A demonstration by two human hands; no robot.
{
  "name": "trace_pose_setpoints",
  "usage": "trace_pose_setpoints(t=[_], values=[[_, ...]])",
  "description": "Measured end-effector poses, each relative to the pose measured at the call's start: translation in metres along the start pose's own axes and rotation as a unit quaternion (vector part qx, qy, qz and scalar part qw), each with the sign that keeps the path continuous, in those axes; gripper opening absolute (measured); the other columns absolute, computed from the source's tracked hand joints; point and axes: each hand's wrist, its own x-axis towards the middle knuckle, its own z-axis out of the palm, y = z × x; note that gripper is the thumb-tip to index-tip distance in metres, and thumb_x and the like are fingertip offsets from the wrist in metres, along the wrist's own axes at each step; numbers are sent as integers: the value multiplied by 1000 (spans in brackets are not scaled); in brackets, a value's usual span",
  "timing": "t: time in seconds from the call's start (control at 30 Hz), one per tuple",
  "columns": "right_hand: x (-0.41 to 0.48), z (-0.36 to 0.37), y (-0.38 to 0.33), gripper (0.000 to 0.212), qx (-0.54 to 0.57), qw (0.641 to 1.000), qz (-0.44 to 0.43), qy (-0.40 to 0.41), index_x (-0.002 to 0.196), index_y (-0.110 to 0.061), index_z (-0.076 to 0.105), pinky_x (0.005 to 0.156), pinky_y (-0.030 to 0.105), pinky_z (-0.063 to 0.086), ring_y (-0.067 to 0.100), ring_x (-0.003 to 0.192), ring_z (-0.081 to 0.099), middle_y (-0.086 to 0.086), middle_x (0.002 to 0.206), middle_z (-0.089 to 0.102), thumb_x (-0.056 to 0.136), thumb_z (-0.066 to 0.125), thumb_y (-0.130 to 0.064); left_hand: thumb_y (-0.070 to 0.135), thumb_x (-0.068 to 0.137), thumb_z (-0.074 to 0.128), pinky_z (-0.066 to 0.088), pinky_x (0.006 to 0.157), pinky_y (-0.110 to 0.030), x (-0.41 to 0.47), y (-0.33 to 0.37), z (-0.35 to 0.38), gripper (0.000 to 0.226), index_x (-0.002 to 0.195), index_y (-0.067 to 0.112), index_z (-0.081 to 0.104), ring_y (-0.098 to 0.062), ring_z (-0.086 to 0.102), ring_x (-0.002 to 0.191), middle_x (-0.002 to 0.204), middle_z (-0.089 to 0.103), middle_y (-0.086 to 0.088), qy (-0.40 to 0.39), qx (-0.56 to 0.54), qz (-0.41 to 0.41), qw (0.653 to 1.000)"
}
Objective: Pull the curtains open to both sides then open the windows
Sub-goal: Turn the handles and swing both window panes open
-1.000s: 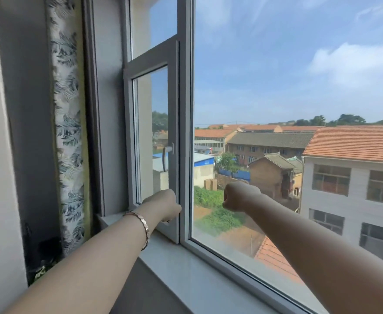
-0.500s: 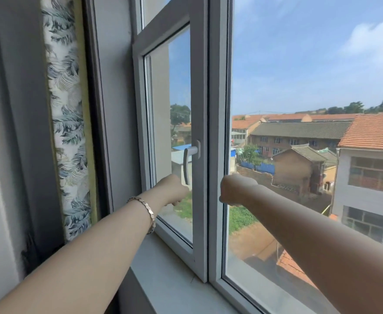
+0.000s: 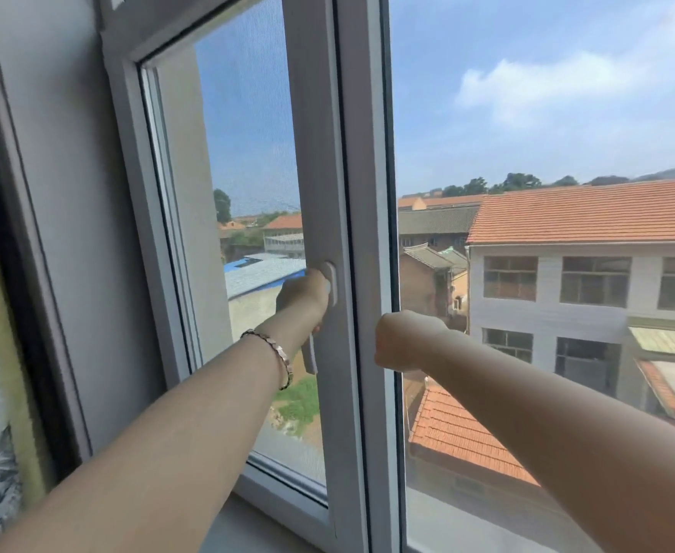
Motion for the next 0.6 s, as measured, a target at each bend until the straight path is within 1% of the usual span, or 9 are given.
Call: trace_pose_setpoints(t=[0.07,0.13,0.2,0.27,0.33,0.4,0.47,0.53,0.6], values=[[1,1,-3,28,-2,1000,15,1,56,-15,37,56,27,41,25,67,50,0,61,41,83,46,-10,29,90,32,35,42,-22,9,-9,1,38,69,5,52,-23,46,39,59,52,-10,-13,1,55,998],[-2,2,-5,30,-1,999,33,-1,55,-16,38,58,29,43,25,68,49,0,60,41,83,48,-13,30,90,31,34,45,-24,14,-17,-1,41,62,6,50,-23,45,44,61,51,-8,-6,55,160,985],[-8,4,-6,25,14,999,45,1,59,-16,45,66,32,48,26,74,53,1,66,49,84,50,-17,33,92,30,34,53,-27,17,-22,-10,47,52,13,42,-24,44,49,54,43,-2,22,156,296,942],[-18,8,-8,17,33,998,48,13,81,-9,63,73,34,56,27,82,63,6,84,64,85,48,-15,30,94,30,36,59,-29,17,-21,-20,45,50,20,34,-28,47,56,51,39,0,24,223,381,897],[-30,10,-8,25,35,998,55,17,101,-7,67,80,39,58,28,89,66,9,98,68,87,49,-16,25,94,31,39,57,-31,16,-19,-24,42,53,24,26,-31,52,59,53,43,-3,15,241,417,876],[-42,13,-9,26,30,997,63,16,104,-6,67,82,41,58,29,90,66,10,100,68,89,49,-18,23,95,31,41,56,-33,12,-19,-27,42,54,25,22,-35,59,61,54,46,-8,18,243,429,870],[-57,11,-14,26,25,997,65,16,104,-5,67,83,41,58,29,90,67,10,99,69,90,50,-20,23,95,29,44,57,-35,4,-23,-34,42,54,24,22,-36,60,62,58,51,-15,33,239,434,868],[-72,10,-21,26,22,998,63,19,104,-5,67,83,41,58,28,90,67,10,99,70,90,51,-21,23,96,30,43,58,-36,-4,-28,-45,42,54,21,26,-36,58,63,64,52,-15,45,242,447,860],[-89,11,-30,26,23,998,55,25,106,-7,67,84,41,57,28,91,67,9,101,70,90,51,-20,25,97,30,38,60,-33,-13,-35,-58,39,61,12,39,-35,54,65,68,52,-15,58,254,441,859]])
